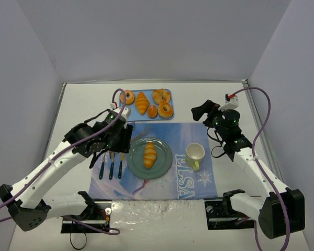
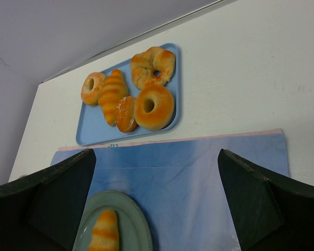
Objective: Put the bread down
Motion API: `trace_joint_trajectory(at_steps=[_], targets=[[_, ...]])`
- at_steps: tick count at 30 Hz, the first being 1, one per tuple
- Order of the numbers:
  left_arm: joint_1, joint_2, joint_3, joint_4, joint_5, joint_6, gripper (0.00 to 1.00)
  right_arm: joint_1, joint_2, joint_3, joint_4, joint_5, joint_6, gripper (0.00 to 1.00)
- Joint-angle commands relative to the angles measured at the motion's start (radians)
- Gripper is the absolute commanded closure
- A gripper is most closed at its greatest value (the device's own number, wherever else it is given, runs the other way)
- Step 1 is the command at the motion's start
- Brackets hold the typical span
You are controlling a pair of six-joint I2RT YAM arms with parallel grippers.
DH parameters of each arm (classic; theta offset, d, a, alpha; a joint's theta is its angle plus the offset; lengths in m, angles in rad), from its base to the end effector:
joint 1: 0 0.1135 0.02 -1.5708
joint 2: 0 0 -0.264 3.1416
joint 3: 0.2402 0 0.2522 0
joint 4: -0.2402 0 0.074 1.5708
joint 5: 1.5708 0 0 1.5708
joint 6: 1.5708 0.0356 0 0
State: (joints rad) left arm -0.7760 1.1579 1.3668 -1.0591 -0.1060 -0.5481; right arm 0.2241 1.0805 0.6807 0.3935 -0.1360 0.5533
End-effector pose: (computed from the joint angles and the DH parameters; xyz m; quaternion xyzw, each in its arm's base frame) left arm 0.1550 -0.1468 0.3826 0.0877 0.9305 -0.1773 0.3082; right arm 0.2465 0.0611 0.3056 0.0687 0.7060 0.3111 0.6325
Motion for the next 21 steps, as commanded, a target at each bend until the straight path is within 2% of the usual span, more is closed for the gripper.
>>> trace_joint_trajectory(at_steps=[1, 5, 12, 21], targets=[[0.212, 0.090, 0.076, 0.118, 0.058, 0.128, 0.55, 0.008, -0.029, 0.015, 0.075, 0.006, 0.005, 0.00], [0.376, 0.217, 0.148, 0.195, 0.043, 0.151, 0.55, 0.007, -0.022, 0.034, 0.076, -0.006, 0.008, 0.00], [0.575, 0.479, 0.308, 0.248, -0.038, 0.145, 0.56, 0.013, -0.011, 0.052, 0.071, -0.023, 0.011, 0.00], [0.795, 0.750, 0.412, 0.327, -0.067, 0.116, 0.57, 0.014, -0.020, 0.077, 0.012, -0.010, -0.026, 0.00]])
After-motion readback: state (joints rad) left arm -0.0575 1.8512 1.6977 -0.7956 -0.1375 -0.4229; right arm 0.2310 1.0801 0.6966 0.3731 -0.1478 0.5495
